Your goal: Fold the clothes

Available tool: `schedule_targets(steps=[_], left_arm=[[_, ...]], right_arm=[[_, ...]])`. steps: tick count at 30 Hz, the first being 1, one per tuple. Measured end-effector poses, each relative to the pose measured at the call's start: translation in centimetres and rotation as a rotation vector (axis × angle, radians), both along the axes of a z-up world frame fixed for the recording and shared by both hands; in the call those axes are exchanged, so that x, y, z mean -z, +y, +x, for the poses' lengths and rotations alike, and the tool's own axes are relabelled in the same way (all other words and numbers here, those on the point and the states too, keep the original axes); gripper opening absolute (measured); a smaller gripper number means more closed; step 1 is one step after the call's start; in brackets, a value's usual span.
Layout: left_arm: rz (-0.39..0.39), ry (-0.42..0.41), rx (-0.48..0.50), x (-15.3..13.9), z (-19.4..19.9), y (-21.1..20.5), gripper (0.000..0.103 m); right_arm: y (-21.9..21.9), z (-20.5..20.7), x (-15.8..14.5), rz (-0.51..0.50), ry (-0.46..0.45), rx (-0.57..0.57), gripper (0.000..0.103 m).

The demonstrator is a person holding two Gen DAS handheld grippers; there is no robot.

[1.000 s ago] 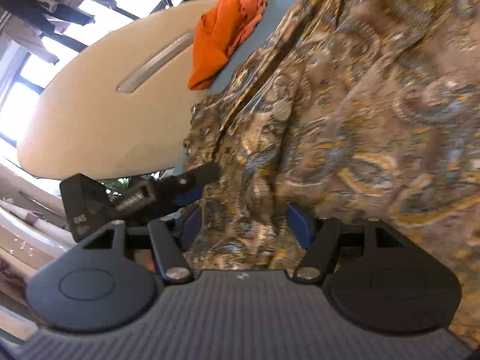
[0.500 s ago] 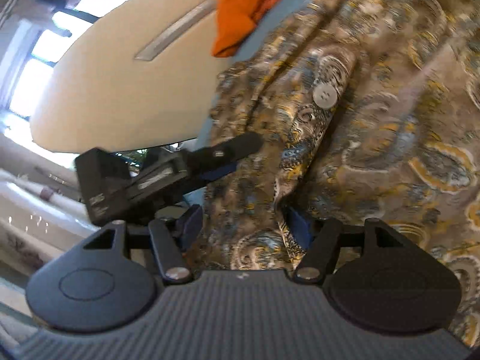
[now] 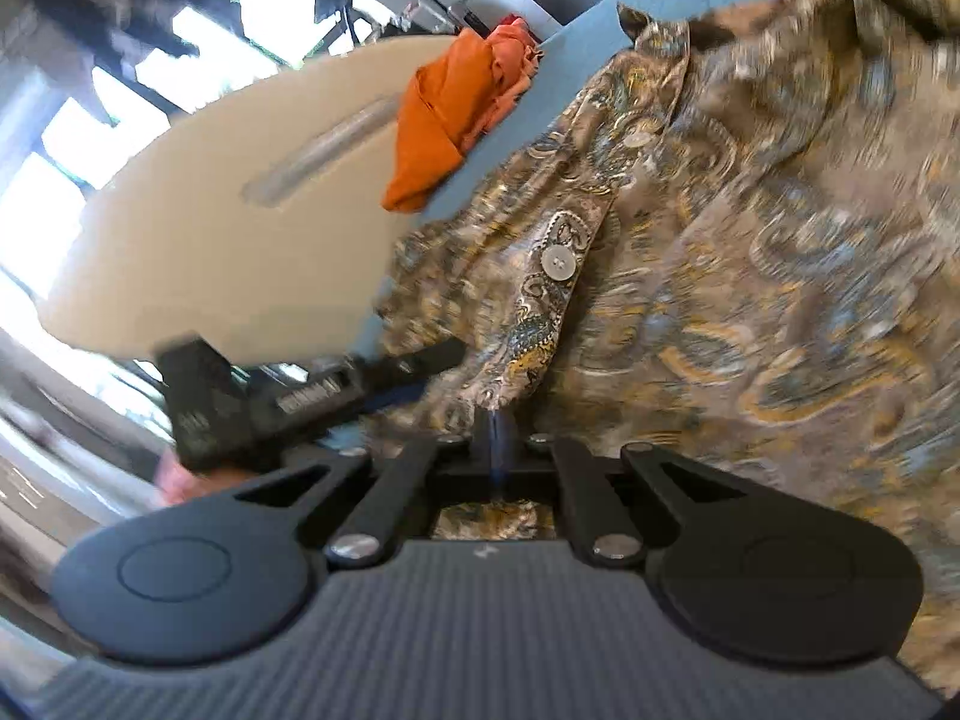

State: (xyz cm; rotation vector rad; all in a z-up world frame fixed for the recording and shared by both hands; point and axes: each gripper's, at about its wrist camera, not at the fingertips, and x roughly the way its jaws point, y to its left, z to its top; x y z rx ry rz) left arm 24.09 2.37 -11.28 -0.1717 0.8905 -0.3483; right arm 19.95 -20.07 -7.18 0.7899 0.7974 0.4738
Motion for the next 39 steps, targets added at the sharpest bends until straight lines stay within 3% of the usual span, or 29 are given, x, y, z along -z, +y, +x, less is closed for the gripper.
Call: schedule_targets(steps=[2,3,4,6,10,12,14,15,19,21,24,26,27,28,30,33,39], left_arm=[[0.001,0.000,0.000,0.0,0.0,0.1,0.103],[0.003,0.001,-0.003,0.0,0.1,0.1,0.103],[0.006,0.004,-0.007,0.1,0.1,0.1,0.103],[0.017,0.003,-0.009,0.1,0.1,0.1,0.103],[0.037,-0.005,-0.002,0.1,0.0,-0.1,0.103],[0.036,-0.007,0.000,0.1,0.0,0.0,0.103],[0.036,-0.008,0.004,0.1,0.0,0.0,0.103],[0.036,-0.009,0.006,0.1,0.0,0.0,0.103],[0.047,-0.010,0.029,0.0,-0.1,-0.2,0.103],[0.063,-0.009,0.050,0.2,-0.2,-0.6,0.103],[0.146,-0.027,0.082,0.4,-0.4,-1.9,0.103],[0.187,-0.045,0.098,0.5,-0.7,-2.4,0.103],[0.191,-0.047,0.101,0.5,-0.7,-2.4,0.103],[0.189,-0.046,0.100,0.5,-0.7,-2.3,0.103],[0.175,-0.043,0.092,0.4,-0.6,-1.9,0.103],[0.135,-0.036,0.068,0.4,-0.2,-1.4,0.103],[0.169,-0.044,0.079,0.2,-0.5,-1.8,0.103]], right_arm=[[-0.3,-0.2,0.2,0.011,-0.006,0.010,0.009],[-0.7,-0.5,0.3,0.011,-0.009,0.016,0.022],[-0.8,-0.4,0.5,0.010,0.000,0.021,0.044],[-0.6,0.1,1.0,0.006,0.028,0.012,0.059],[-0.1,0.5,2.5,0.004,0.098,-0.040,0.059],[1.8,1.3,2.4,-0.034,0.088,-0.130,0.058],[3.9,1.5,1.2,-0.153,0.046,-0.210,0.037],[4.8,1.3,0.7,-0.218,0.024,-0.240,0.006],[6.8,-0.9,-1.6,-0.455,-0.061,-0.266,0.004],[6.7,-2.2,-2.5,-0.493,-0.083,-0.229,0.004],[6.3,-3.4,-2.2,-0.523,-0.039,-0.190,0.006],[6.0,-3.2,-0.4,-0.508,0.043,-0.192,0.007],[5.7,-3.2,-0.4,-0.490,0.042,-0.181,0.013],[5.4,-3.3,-0.7,-0.473,0.043,-0.167,0.030],[4.5,-4.7,-2.2,-0.469,0.012,-0.114,0.047],[3.7,-9.0,-4.6,-0.492,-0.071,-0.083,0.061],[6.5,-17.6,-5.2,-0.626,-0.118,-0.392,0.060]])
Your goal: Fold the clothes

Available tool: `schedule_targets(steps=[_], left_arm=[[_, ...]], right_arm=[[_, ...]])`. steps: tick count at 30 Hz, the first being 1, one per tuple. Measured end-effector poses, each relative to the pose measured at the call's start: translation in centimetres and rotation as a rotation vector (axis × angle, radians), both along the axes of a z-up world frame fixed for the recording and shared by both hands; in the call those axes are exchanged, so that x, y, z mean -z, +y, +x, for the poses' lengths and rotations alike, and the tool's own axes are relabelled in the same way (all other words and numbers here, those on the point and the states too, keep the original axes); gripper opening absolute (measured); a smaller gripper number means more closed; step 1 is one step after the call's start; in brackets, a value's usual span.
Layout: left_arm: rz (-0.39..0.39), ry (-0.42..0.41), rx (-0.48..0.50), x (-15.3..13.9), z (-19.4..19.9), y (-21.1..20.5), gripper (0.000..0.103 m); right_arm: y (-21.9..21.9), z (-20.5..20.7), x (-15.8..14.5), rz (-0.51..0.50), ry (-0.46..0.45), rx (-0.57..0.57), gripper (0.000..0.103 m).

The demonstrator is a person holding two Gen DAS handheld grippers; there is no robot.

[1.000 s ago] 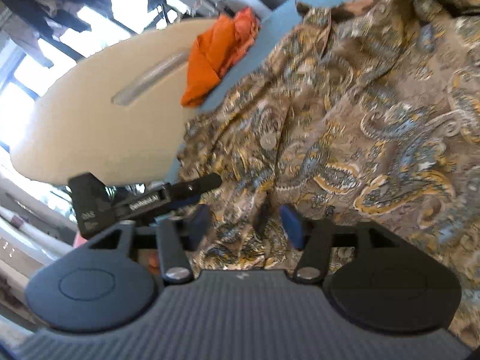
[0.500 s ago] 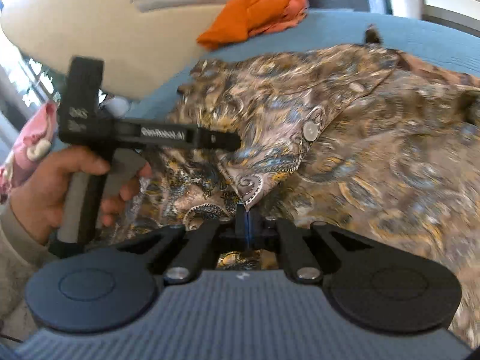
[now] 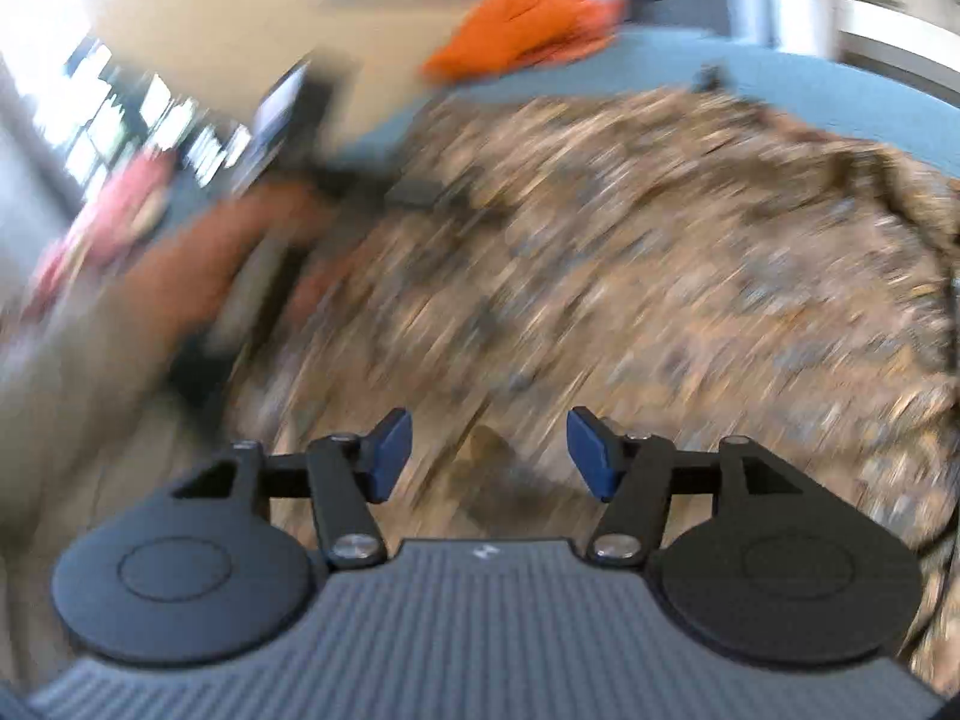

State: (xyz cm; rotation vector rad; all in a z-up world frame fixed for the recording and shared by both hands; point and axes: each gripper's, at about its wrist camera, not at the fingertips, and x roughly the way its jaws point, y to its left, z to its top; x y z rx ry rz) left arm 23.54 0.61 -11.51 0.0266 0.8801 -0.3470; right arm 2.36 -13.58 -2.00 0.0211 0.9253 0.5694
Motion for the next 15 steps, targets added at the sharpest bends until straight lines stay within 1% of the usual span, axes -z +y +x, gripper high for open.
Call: schedule_targets(steps=[3,4,5,9,10,11,13,14,15], left_arm=[[0.020,-0.017,-0.007,-0.8,-0.6,0.3,0.103],[0.026,-0.023,-0.013,-1.1,-0.9,0.5,0.103],[0.025,-0.025,-0.019,-1.5,-1.2,0.8,0.103],[0.014,-0.033,-0.041,-3.1,-2.4,2.0,0.103],[0.015,-0.029,-0.053,-3.6,-2.7,2.5,0.103],[0.016,-0.024,-0.068,-4.2,-3.0,3.1,0.103],[0.008,-0.009,-0.069,-5.1,-3.6,4.3,0.103],[0.017,-0.002,-0.065,-5.5,-4.0,4.8,0.103],[0.043,-0.001,-0.062,-5.8,-4.5,5.3,0.103]], right_arm=[[2.1,-3.3,1.2,-0.074,-0.008,-0.083,0.060],[2.6,-4.2,1.8,-0.066,0.002,-0.092,0.060],[3.5,-4.8,2.9,-0.042,0.031,-0.108,0.060],[5.5,-5.2,4.2,-0.024,0.005,-0.116,0.059],[6.0,-5.1,4.4,-0.030,-0.004,-0.106,0.057],[6.1,-5.1,4.3,-0.032,-0.007,-0.102,0.052],[5.9,-4.5,4.2,-0.010,0.030,-0.092,0.010],[5.7,-4.1,4.2,0.007,0.052,-0.086,0.010],[5.1,-3.9,4.2,0.075,0.098,-0.082,0.009]])
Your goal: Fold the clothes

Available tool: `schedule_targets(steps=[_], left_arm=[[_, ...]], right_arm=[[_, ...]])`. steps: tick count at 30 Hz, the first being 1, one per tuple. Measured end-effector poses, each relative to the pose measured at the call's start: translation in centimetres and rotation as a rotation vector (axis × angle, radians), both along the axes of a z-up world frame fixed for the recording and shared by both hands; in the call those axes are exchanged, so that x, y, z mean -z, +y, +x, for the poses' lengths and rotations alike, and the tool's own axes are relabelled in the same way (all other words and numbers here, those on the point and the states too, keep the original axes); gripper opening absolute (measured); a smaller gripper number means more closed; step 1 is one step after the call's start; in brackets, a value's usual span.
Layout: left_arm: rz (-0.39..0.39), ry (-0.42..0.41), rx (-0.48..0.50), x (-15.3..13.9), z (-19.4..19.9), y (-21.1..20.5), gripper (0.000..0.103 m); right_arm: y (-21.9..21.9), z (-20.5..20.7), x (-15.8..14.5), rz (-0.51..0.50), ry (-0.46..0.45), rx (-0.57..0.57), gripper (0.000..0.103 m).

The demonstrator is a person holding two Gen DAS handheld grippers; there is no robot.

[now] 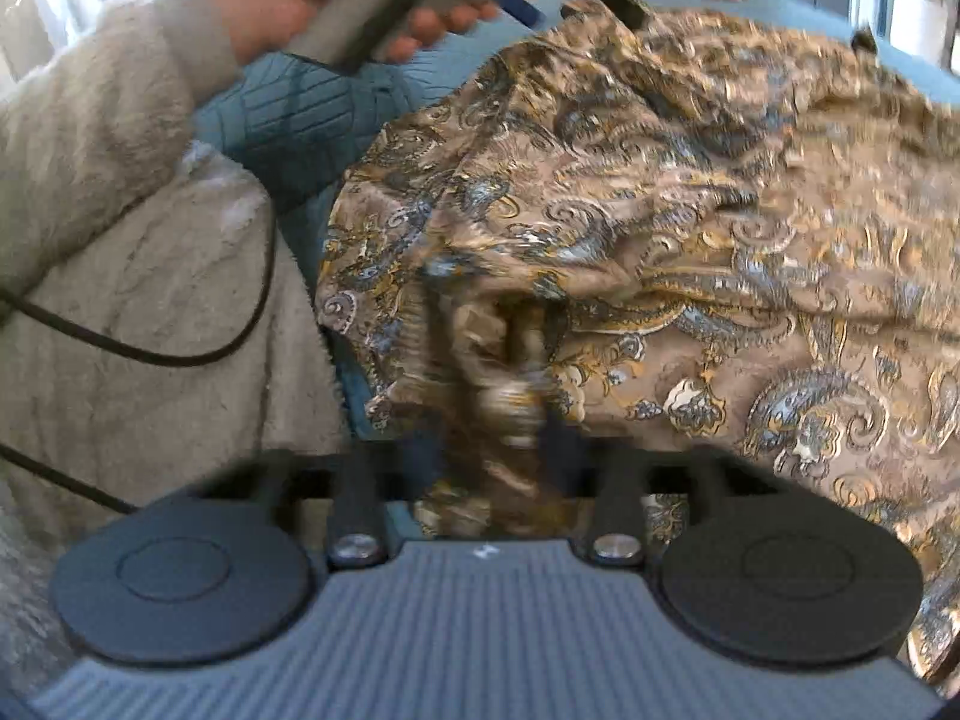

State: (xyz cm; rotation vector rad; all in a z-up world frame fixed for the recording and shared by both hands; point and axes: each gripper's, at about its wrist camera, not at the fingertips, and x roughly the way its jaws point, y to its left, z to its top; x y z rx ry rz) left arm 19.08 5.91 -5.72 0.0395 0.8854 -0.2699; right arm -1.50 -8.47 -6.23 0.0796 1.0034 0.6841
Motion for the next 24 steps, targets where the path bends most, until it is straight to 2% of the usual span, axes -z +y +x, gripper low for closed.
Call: schedule_targets(steps=[1,2,3,4,5,6,7,9,11,13,16,18,20,23,24], left_arm=[[0.031,-0.001,0.001,-0.3,-0.4,0.4,0.103],[0.063,-0.002,0.003,-0.6,-0.9,0.7,0.103],[0.090,-0.002,0.005,-0.8,-1.3,1.0,0.103],[0.100,-0.002,0.006,-0.9,-1.5,1.2,0.103],[0.121,-0.009,0.007,-1.3,-1.9,1.4,0.103],[0.149,-0.019,0.007,-1.8,-2.5,1.6,0.103],[0.174,-0.030,0.007,-2.2,-3.0,1.7,0.103],[0.228,-0.055,0.009,-3.0,-3.6,1.6,0.103],[0.304,-0.077,0.019,-3.7,-4.1,1.2,0.103],[0.386,-0.105,0.043,-4.4,-4.9,0.9,0.103],[0.454,-0.116,0.061,-5.1,-5.8,1.1,0.103],[0.475,-0.122,0.055,-5.6,-6.2,1.5,0.103],[0.483,-0.127,0.024,-6.2,-6.4,2.2,0.103],[0.483,-0.125,-0.004,-6.5,-6.4,2.8,0.103],[0.483,-0.124,-0.014,-6.7,-6.4,2.9,0.103]], right_arm=[[-0.5,-0.1,-0.3,0.099,0.025,-0.017,0.008],[-0.6,0.0,-0.1,0.126,0.026,-0.021,0.008],[-1.3,-0.3,-0.9,0.270,0.029,-0.042,0.008],[-2.1,-0.6,-1.5,0.345,0.018,-0.026,0.008],[-2.6,-0.6,-1.6,0.321,0.006,0.014,0.008],[-2.8,-0.5,-1.4,0.246,-0.002,0.050,0.011],[-2.9,-0.4,-0.9,0.025,-0.014,0.118,0.012],[-2.4,-0.8,-0.4,-0.257,-0.059,0.133,0.012],[-2.4,-1.8,-1.4,-0.292,-0.106,0.109,0.017],[-1.5,-2.7,-2.5,-0.318,-0.147,0.083,0.034],[0.2,-4.0,-4.0,-0.365,-0.241,0.053,0.049],[0.9,-4.2,-4.6,-0.389,-0.280,0.055,0.050],[1.4,-4.5,-5.5,-0.365,-0.379,0.056,0.050],[4.0,-4.0,-7.2,-0.226,-0.464,-0.070,0.055],[5.6,-3.7,-7.1,-0.219,-0.486,-0.118,0.057]])
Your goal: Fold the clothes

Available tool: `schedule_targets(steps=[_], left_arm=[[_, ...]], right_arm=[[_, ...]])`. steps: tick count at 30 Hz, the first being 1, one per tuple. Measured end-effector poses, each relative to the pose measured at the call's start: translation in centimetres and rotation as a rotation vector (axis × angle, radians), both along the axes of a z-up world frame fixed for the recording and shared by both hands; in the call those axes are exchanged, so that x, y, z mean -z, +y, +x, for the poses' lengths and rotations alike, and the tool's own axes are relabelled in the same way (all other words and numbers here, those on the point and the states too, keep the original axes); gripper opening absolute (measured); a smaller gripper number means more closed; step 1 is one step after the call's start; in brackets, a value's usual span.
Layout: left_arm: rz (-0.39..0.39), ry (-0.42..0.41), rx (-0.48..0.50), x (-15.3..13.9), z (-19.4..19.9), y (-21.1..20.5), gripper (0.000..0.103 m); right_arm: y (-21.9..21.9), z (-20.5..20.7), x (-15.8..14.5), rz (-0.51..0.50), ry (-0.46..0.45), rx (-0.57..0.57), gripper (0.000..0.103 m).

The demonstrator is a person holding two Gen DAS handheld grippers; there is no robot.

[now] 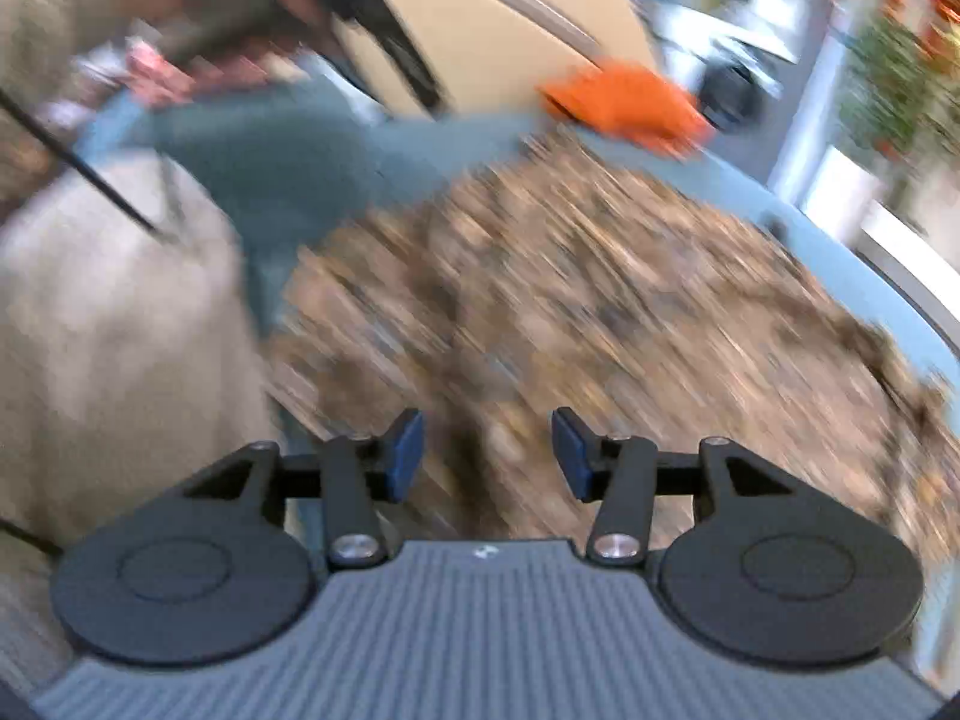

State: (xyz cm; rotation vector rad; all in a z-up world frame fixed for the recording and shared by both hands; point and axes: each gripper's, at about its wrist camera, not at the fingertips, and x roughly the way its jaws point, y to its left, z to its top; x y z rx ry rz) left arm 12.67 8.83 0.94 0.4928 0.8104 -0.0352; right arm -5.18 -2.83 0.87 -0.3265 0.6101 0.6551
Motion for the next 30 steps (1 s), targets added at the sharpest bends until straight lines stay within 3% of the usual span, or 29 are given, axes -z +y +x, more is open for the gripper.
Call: schedule_targets(steps=[5,8,13,14,16,17,18,19,24,30], left_arm=[[-0.019,-0.010,-0.035,-0.4,-0.6,1.0,0.103],[-0.037,-0.004,-0.050,-0.4,-1.0,1.7,0.103],[-0.025,0.034,-0.004,0.5,-1.5,1.8,0.103],[-0.020,0.040,0.007,0.7,-1.6,1.7,0.103],[-0.010,0.051,0.030,1.1,-2.1,1.6,0.103],[-0.008,0.057,0.040,1.3,-2.3,1.6,0.103],[-0.008,0.061,0.046,1.4,-2.4,1.6,0.103],[-0.008,0.068,0.055,1.6,-2.6,1.6,0.103],[-0.002,0.110,0.096,2.8,-3.8,1.5,0.103],[-0.014,0.164,0.203,4.0,-5.7,0.0,0.103]], right_arm=[[7.9,2.0,2.0,-0.119,-0.128,-0.173,0.057],[9.9,3.4,3.6,-0.194,-0.134,-0.229,0.056],[10.9,7.7,6.2,-0.278,0.022,-0.202,0.056],[10.8,8.5,6.9,-0.273,0.089,-0.216,0.056],[9.0,10.5,7.3,-0.110,0.245,-0.206,0.051],[8.1,11.2,7.2,-0.055,0.280,-0.167,0.044],[7.4,11.8,7.1,-0.021,0.300,-0.133,0.026],[5.9,12.8,7.0,0.046,0.340,-0.061,0.020],[1.2,15.3,7.7,0.224,0.435,0.132,0.013],[-2.0,17.2,8.7,0.455,0.534,0.297,0.015]])
